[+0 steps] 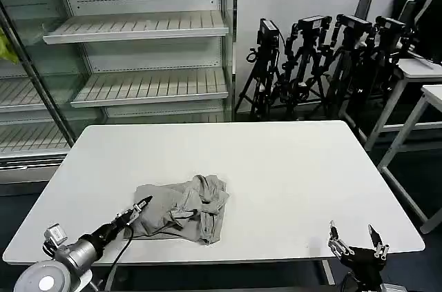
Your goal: Fold and organize the clothes.
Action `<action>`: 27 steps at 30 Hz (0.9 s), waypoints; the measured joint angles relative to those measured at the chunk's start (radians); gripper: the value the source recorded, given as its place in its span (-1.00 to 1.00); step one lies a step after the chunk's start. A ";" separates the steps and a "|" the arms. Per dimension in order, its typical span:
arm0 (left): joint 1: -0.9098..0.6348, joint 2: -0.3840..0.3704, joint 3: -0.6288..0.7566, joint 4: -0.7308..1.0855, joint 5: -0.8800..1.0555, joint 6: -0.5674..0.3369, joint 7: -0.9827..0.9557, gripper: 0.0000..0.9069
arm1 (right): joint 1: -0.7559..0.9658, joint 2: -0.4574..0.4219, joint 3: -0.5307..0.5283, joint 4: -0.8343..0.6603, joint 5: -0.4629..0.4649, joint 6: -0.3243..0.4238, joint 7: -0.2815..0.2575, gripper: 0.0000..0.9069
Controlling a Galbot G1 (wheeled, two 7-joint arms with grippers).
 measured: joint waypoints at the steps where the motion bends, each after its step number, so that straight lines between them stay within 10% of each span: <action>1: -0.002 0.000 0.005 0.005 -0.002 0.000 0.006 1.00 | -0.002 -0.001 0.002 0.002 0.001 0.000 0.000 1.00; 3: -0.007 -0.001 0.014 0.014 -0.004 -0.001 0.017 1.00 | -0.006 -0.001 0.005 0.006 0.003 0.000 0.000 1.00; 4: -0.010 -0.002 0.019 0.018 -0.004 -0.001 0.022 0.64 | -0.007 -0.002 0.008 0.008 0.003 0.000 0.000 1.00; 6: -0.016 -0.006 0.029 0.026 -0.005 -0.002 0.030 -0.98 | -0.008 -0.002 0.009 0.010 0.004 0.000 0.000 1.00; 27: -0.033 -0.027 0.055 0.077 0.019 -0.002 0.049 -1.00 | -0.030 0.010 0.015 0.046 0.000 0.001 0.002 1.00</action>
